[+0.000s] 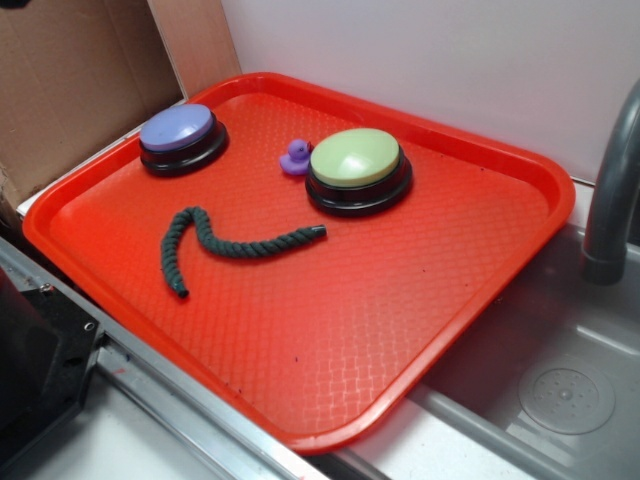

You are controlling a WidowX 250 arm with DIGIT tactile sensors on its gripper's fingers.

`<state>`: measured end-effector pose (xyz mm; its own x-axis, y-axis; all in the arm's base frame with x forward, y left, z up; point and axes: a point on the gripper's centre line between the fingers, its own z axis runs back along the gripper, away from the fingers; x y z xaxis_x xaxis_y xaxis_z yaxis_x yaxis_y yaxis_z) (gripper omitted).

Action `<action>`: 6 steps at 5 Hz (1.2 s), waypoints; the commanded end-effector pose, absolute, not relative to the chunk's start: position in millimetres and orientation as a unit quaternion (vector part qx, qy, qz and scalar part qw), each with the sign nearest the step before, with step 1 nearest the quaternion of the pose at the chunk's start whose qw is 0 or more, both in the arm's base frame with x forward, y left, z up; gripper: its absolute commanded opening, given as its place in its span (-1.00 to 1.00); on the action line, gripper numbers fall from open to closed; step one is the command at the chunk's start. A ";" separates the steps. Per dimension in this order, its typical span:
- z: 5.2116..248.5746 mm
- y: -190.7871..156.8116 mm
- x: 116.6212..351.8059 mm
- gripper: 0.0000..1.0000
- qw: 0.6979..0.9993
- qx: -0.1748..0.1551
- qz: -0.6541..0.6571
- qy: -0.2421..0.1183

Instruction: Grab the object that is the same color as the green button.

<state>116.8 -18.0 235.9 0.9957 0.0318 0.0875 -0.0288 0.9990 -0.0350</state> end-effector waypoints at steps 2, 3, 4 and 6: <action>213.2 -25.7 136.3 1.00 0.999 0.006 -0.019 -0.047; 189.6 -33.5 148.2 1.00 0.997 0.019 -0.024 -0.072; 153.4 -40.9 168.9 1.00 0.996 0.044 -0.042 -0.069; 63.6 -48.6 205.2 1.00 0.995 0.046 -0.062 -0.066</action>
<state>199.0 -48.7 53.4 0.9879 -0.1323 0.0804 0.1233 0.9865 0.1076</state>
